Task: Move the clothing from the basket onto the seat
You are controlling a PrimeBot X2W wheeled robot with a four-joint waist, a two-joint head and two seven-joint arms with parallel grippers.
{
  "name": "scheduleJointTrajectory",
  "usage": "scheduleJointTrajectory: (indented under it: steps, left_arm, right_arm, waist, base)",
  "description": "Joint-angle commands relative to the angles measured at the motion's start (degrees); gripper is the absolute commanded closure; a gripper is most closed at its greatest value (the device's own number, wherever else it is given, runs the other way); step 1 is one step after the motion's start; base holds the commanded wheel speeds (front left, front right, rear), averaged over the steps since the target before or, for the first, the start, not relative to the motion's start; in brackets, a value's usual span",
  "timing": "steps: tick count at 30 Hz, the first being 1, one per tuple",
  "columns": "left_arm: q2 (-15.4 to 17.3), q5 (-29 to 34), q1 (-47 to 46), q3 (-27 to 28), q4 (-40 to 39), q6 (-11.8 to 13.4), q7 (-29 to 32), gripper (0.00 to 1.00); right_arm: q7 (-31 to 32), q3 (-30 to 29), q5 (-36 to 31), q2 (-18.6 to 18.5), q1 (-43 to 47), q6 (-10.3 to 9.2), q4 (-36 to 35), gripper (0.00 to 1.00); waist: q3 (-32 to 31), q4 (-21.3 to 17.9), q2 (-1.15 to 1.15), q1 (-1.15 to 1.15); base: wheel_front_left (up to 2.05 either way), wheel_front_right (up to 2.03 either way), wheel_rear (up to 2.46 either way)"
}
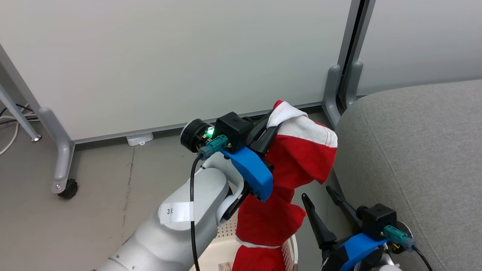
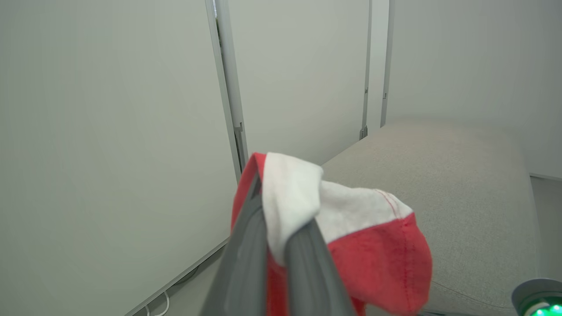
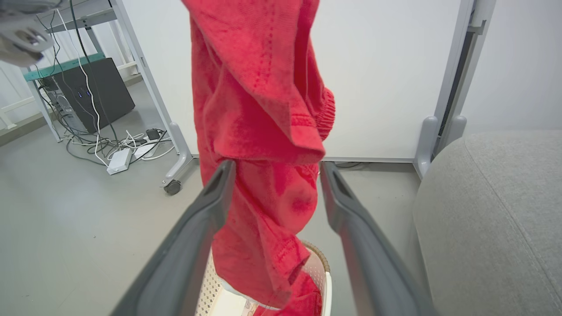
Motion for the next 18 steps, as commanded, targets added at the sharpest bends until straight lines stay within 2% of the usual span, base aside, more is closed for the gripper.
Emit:
scheduleJointTrajectory:
  steps: [1, 18]
  left_arm:
    - [0.1, -0.3, 0.0, -0.2, 0.3, 0.3, -0.3, 1.0]
    - [0.1, -3.2, -0.8, -3.3, 1.7, 0.4, -0.3, 1.0]
  right_arm:
    - [0.0, -0.1, 0.2, -0.2, 0.8, 0.03, -0.2, 0.0]
    - [2.9, 2.2, -3.2, -0.2, -6.3, 0.03, 1.2, 0.0]
  waist:
    - [0.0, -0.1, 0.0, 0.0]
    - [0.9, 0.1, 0.0, 0.0]
  base:
    - [0.0, 0.0, 0.0]
    - [0.0, 0.0, 0.0]
